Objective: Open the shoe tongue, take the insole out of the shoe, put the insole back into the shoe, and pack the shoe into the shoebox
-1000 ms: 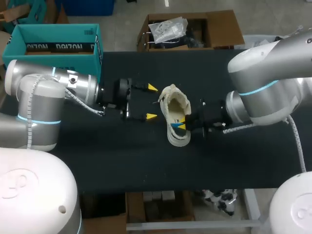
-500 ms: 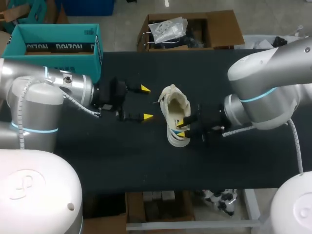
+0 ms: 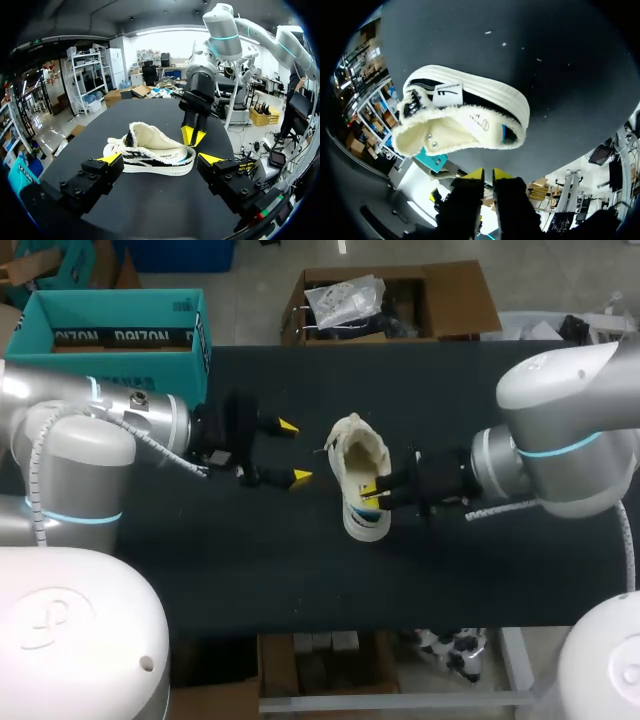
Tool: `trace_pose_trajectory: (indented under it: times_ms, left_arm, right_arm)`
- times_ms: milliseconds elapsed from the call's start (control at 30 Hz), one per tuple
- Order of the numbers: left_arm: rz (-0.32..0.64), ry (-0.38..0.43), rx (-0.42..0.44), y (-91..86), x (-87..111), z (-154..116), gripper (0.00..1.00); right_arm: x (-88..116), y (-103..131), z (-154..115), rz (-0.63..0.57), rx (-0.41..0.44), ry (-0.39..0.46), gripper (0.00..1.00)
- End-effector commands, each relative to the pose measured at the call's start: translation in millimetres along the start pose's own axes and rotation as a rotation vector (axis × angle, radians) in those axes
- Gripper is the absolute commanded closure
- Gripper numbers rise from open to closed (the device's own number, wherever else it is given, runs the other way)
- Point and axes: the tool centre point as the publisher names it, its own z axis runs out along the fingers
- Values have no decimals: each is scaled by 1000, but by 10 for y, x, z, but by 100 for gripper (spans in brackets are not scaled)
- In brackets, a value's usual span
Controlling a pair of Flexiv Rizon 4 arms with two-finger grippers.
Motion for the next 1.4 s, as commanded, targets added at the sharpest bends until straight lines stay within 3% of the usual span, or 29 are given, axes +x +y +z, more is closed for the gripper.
trace_pose_trajectory:
  times_ms: [33, 333, 600, 667, 700, 767, 967, 1167, 1267, 1333, 1367, 1400]
  left_arm:
    - [-5, -32, -84, -99, 38, 27, 0]
    - [-5, -32, -84, -99, 38, 27, 0]
    - [-387, -109, -222, -67, -155, 28, 0]
    - [-382, -167, -292, -81, -156, 20, 0]
    - [-326, -204, -337, -100, -142, 30, 0]
    - [-326, -204, -337, -100, -142, 30, 0]
    - [-326, -204, -337, -100, -142, 30, 0]
    - [-609, -180, -535, 83, -95, 279, 0]
    - [-668, -180, -575, 147, -23, 338, 0]
    - [-669, -212, -600, 168, 12, 349, 0]
    - [-599, -305, -656, 175, 48, 360, 0]
    - [-599, -305, -656, 175, 48, 360, 0]
  right_arm:
    - [128, 113, 138, -14, 48, -29, 100]
    - [163, 345, 438, 23, 94, -64, 100]
    - [26, 536, 492, 109, 81, -51, 100]
    - [1, 580, 516, 145, 61, -54, 100]
    - [-10, 601, 526, 146, 72, -51, 100]
    - [-25, 618, 527, 157, 71, -49, 100]
    - [20, 434, 310, 109, 35, -26, 100]
    - [81, 242, 86, 25, 37, -29, 100]
    - [96, 207, -11, -14, 60, -36, 100]
    - [91, 195, -67, -40, 83, -41, 100]
    - [83, 185, -113, -67, 102, -48, 100]
    - [71, 177, -155, -101, 136, -64, 100]
